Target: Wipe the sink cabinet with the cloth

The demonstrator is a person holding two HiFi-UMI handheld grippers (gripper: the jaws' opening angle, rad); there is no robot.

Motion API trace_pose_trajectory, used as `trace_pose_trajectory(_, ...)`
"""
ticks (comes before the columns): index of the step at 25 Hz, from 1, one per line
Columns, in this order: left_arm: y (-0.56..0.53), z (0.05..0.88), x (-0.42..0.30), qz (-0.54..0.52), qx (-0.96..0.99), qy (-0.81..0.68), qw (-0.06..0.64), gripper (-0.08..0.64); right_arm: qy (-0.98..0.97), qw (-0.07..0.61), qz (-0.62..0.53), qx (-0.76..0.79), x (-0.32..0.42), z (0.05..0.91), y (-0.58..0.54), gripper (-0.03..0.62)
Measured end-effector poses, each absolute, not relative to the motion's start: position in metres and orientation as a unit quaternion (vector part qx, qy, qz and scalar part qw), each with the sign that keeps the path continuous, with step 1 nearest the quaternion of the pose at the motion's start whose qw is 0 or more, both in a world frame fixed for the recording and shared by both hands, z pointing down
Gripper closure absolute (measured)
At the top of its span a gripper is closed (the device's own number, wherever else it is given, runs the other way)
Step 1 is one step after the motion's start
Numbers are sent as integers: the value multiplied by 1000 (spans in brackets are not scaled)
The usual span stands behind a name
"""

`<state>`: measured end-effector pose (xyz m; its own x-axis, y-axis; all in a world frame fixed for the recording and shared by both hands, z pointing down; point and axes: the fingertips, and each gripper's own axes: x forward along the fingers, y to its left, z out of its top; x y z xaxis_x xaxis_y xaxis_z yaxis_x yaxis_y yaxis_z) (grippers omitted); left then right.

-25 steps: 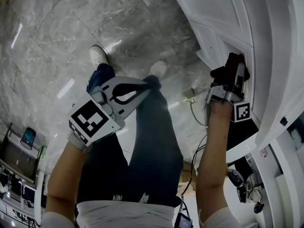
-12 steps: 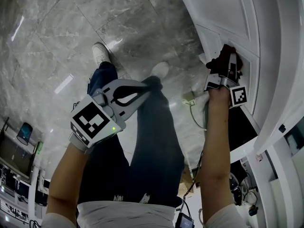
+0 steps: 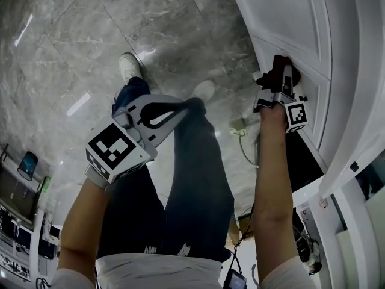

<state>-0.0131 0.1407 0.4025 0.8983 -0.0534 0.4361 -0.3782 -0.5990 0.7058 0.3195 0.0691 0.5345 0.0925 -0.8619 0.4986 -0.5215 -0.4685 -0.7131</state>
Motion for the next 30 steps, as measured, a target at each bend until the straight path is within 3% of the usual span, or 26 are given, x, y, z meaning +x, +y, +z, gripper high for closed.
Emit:
trace_pose_trajectory(8,123,382,-25,192,883,-149,402,548,641,108,-424,-630,240,444,35,471)
trace_pose_trajectory(15,107,319,-28,172,901,-146,371,548,767,-18,-333,-547,148,335,39,471)
trace_pose_trajectory(25,95,191,-35,151,935,-129,294,548,845,-85,-183,-496,69,167,43,471)
trace_pose_trajectory(30,69,120,-42,120,949,-160,243,547,861,-63,-139,-485,43,92,40,471)
